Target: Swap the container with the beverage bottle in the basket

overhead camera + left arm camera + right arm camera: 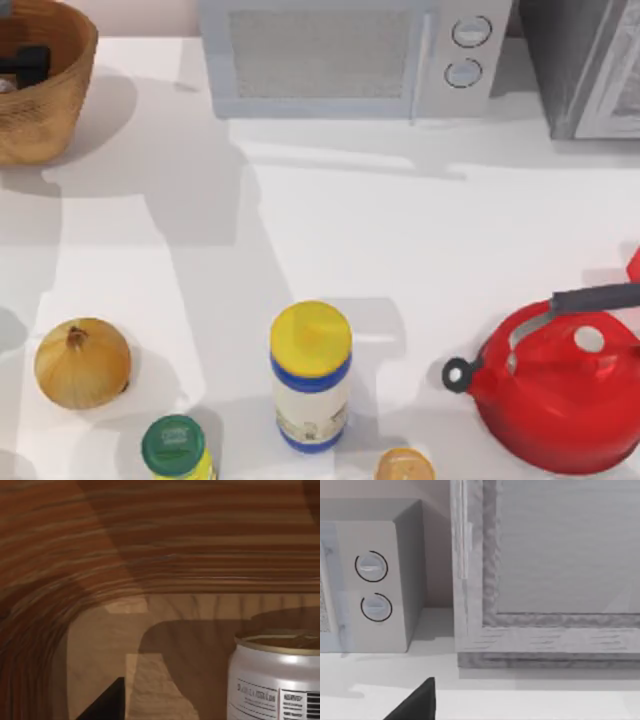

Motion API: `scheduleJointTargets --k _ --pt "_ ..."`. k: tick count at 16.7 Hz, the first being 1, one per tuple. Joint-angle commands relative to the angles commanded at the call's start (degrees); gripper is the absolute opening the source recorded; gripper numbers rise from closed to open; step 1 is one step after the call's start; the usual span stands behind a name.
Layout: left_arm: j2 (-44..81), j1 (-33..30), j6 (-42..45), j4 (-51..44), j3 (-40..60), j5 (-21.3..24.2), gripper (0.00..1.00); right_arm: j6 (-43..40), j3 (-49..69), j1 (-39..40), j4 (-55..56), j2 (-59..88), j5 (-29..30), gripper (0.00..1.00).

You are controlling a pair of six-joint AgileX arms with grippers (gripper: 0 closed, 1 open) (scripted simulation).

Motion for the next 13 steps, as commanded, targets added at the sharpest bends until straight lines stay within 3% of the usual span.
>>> scheduleJointTargets --k 13 --pt "0.0 0.0 0.0 0.0 0.0 0.0 0.02 0.0 0.0 0.0 0.0 0.0 0.0 1.0"
